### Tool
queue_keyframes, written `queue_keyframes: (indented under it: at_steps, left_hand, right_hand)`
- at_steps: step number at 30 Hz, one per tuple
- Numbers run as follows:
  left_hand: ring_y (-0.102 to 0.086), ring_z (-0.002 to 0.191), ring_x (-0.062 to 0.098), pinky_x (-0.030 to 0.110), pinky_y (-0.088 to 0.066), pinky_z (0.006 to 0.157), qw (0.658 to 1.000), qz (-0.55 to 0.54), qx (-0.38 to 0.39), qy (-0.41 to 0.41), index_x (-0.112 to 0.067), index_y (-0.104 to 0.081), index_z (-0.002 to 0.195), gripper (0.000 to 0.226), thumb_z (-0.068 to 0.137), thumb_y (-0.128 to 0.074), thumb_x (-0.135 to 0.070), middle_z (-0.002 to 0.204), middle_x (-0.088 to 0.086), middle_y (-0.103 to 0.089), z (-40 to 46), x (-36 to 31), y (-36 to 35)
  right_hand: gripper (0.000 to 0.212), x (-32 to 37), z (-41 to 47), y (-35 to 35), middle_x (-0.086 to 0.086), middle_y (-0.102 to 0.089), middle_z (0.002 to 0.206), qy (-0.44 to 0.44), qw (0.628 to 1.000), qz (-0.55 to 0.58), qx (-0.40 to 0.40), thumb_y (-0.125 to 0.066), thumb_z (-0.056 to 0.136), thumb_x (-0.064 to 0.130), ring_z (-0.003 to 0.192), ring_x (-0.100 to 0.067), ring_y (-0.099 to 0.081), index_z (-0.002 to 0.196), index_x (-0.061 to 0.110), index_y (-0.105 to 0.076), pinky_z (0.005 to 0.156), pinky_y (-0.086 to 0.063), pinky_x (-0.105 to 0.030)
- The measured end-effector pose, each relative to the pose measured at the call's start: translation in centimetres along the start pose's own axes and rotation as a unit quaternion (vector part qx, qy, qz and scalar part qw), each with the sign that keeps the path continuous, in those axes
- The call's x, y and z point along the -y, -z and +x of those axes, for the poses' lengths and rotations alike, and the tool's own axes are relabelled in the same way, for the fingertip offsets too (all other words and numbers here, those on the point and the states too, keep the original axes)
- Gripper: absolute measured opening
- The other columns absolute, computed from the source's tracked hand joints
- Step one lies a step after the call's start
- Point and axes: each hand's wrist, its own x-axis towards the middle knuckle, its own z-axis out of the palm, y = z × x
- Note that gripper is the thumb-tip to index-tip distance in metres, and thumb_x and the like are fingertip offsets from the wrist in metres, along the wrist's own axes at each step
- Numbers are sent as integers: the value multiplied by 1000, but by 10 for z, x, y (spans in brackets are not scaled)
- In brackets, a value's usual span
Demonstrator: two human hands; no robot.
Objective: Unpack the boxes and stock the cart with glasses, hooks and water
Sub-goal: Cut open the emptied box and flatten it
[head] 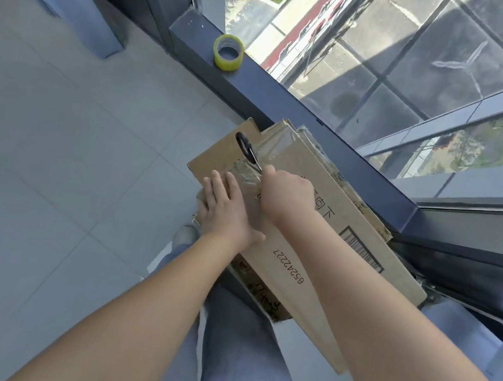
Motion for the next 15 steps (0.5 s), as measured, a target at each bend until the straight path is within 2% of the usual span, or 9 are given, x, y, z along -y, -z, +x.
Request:
queue_keyframes:
  at_steps: [2, 6, 10, 15]
  left_hand:
    - [19, 143, 32, 47, -1, 116, 1000, 8, 6, 6, -7, 17, 147, 130, 68, -76, -52, 154, 17, 22, -1, 0, 0]
    - [20, 142, 33, 49, -3, 115, 1000, 17, 19, 14, -5, 20, 146, 131, 69, -76, -51, 153, 17, 23, 0, -3, 0]
    - [21, 142, 34, 50, -2, 115, 999, 13, 24, 18, -4, 22, 145, 132, 70, -77, -49, 153, 17, 24, 3, -7, 5]
    - [22, 142, 32, 49, -2, 115, 999, 15, 26, 15, -5, 23, 145, 132, 70, -76, -50, 153, 16, 26, 1, -3, 0]
  right_hand:
    - [12, 2, -3, -2, -10, -61, 100, -3, 1000, -3, 5, -37, 91, 1, 75, -29, -51, 99, 10, -38, 62, -36, -35]
    - [20, 4, -4, -8, -10, -61, 102, -7, 1000, 3, 0, -38, 91, 1, 88, -32, -59, 110, 7, -43, 62, -35, -35]
    - [18, -10, -16, -15, -11, -61, 104, -25, 999, 0, 21, -44, 89, 3, 91, -31, -59, 105, 9, -41, 63, -34, -35]
    - [26, -13, -26, -26, -11, -61, 107, -48, 998, 8, 38, -51, 87, 5, 96, -32, -60, 112, 6, -43, 65, -36, -34]
